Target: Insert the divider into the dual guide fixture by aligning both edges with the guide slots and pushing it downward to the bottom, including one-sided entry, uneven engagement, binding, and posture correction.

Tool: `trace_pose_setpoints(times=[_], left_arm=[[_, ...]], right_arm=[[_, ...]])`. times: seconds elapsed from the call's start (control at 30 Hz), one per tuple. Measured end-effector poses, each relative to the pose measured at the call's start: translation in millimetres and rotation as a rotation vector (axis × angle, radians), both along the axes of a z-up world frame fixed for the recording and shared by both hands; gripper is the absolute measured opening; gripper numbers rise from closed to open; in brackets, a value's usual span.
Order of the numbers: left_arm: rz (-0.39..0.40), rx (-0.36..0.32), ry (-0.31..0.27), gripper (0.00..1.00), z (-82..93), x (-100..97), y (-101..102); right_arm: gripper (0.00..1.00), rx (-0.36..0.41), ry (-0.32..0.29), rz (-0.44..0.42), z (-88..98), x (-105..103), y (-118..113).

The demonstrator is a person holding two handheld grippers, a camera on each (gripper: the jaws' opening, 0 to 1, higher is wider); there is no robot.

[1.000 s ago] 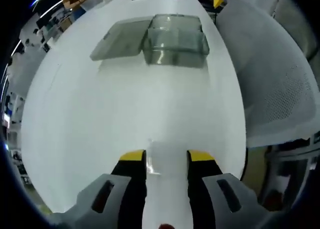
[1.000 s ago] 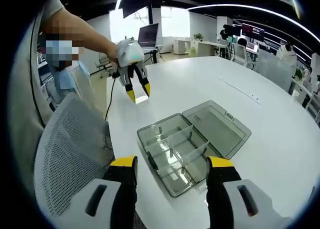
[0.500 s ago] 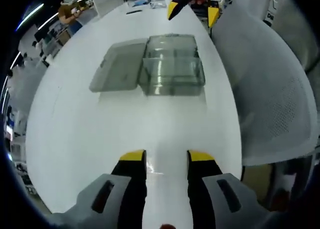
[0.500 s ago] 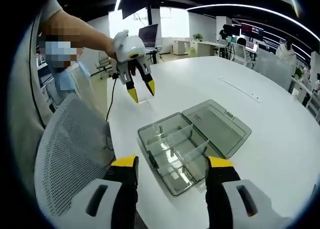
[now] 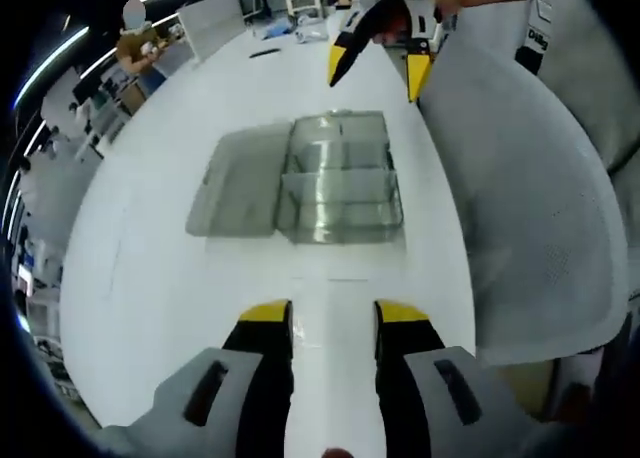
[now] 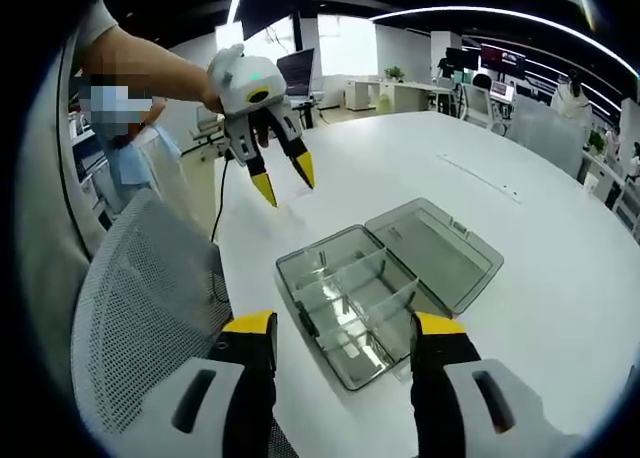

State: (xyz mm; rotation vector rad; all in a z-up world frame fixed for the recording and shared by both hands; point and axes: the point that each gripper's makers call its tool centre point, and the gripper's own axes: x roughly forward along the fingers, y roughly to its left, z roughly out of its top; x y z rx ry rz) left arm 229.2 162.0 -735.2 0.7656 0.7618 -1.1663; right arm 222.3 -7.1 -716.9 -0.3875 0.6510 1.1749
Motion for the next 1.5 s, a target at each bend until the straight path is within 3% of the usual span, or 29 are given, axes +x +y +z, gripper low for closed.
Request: trace_pose_setpoints(times=[0.4, 0.83, 1.5], left_arm=[[-0.013, -0.069, -0.048, 0.28, 23.6, -2.9, -29.7], [-0.03, -0.115, -0.099, 0.28, 38.5, -3.3, -56.4], [-0.051, -0.16, -0.169, 0.28, 52.8, 1.5, -94.3]], right_arm=[[0.5, 0.008, 0.009, -0.002, 0.7, -0.8, 1.3], [0.47, 0.033, 0.027, -0.032, 4.1, 3.9, -0.7], [0.41, 0.134, 0.086, -0.097, 19.5, 15.4, 10.5]])
